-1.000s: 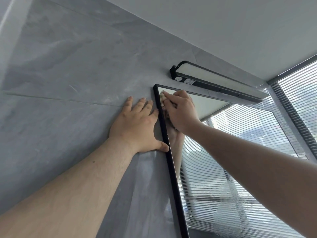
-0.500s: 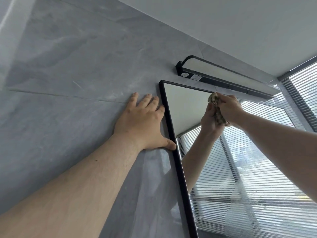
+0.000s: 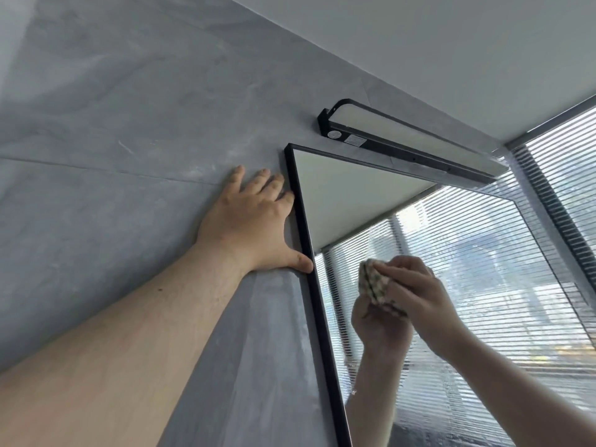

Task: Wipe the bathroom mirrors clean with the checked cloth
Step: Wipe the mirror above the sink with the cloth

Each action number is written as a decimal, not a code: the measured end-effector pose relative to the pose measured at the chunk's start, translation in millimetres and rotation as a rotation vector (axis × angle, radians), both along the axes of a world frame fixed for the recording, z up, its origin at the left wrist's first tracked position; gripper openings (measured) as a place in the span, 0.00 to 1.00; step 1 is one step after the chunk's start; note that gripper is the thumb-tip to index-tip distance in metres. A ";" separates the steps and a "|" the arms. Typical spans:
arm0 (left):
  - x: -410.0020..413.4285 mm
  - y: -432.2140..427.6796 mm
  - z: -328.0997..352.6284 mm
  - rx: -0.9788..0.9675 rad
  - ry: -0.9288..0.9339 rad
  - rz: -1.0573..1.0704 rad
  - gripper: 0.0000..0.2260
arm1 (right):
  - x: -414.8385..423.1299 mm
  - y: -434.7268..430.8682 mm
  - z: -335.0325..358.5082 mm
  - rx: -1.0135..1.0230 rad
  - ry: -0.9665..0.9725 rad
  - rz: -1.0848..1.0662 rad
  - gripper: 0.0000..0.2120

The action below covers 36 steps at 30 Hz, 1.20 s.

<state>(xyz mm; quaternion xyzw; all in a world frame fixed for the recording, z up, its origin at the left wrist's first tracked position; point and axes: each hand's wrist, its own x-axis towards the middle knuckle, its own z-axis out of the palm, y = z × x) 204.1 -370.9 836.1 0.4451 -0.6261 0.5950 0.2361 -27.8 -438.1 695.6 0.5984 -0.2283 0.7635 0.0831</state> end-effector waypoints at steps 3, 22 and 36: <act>0.0 0.3 0.0 0.001 0.003 0.002 0.56 | 7.9 -7.3 -2.8 -0.039 -0.053 -0.047 0.11; 1.1 1.3 -1.1 0.024 0.008 -0.013 0.56 | 22.6 0.6 113.5 -0.028 -0.039 -0.013 0.15; 1.4 5.7 -12.8 0.032 0.014 -0.058 0.50 | 54.6 25.1 -25.5 -0.002 0.134 -0.047 0.23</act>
